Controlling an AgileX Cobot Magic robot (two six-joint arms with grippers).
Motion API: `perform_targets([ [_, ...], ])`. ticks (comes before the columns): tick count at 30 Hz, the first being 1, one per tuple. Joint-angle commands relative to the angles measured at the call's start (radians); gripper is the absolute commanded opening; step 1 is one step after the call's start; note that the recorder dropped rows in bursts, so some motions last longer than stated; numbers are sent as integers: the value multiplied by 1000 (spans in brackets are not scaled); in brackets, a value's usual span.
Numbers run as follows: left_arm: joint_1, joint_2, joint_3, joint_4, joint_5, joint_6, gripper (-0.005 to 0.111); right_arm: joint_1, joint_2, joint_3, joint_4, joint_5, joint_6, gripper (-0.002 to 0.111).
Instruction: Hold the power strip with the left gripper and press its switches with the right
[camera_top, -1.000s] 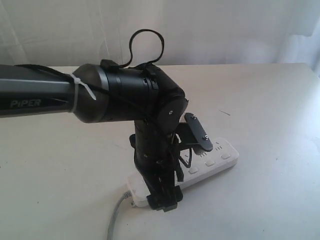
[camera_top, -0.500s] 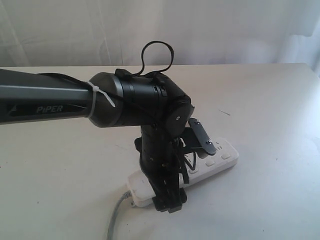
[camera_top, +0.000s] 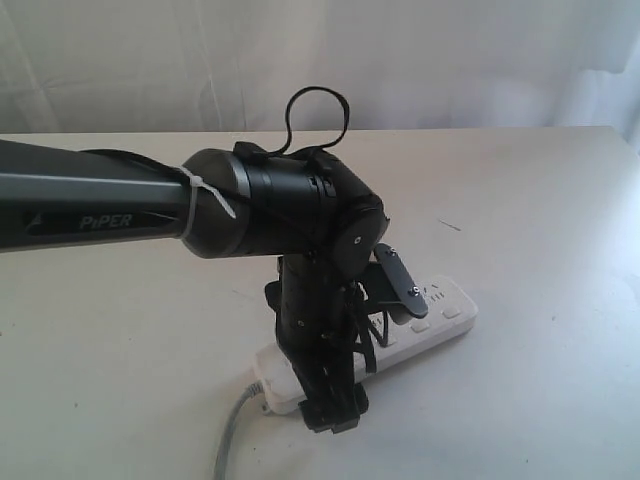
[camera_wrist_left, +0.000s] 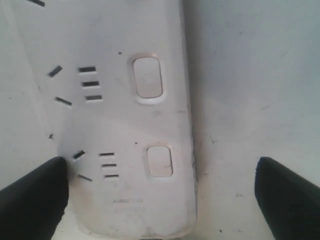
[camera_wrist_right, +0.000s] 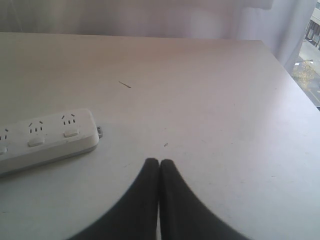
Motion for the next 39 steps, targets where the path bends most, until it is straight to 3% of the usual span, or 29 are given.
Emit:
perform_targets([
  [1, -3, 45, -4, -22, 30, -4, 105, 4, -4, 1, 2, -12, 0, 0],
  [12, -3, 69, -4, -61, -63, -5, 105, 4, -4, 1, 2, -12, 0, 0],
  [17, -3, 70, -4, -127, 15, -57, 103, 4, -4, 1, 2, -12, 0, 0],
  [20, -3, 70, -4, -119, 44, -49, 86, 4, -4, 1, 2, -12, 0, 0],
  [27, -3, 70, -4, -25, 120, 102, 14, 4, -4, 1, 2, -12, 0, 0],
  [29, -3, 70, -4, 24, 185, 211, 0, 4, -4, 1, 2, -12, 0, 0],
  [33, -3, 70, -4, 159, 334, 378, 0, 4, -4, 1, 2, -12, 0, 0],
  [39, -3, 70, -4, 342, 345, 384, 0, 4, -4, 1, 2, -12, 0, 0],
])
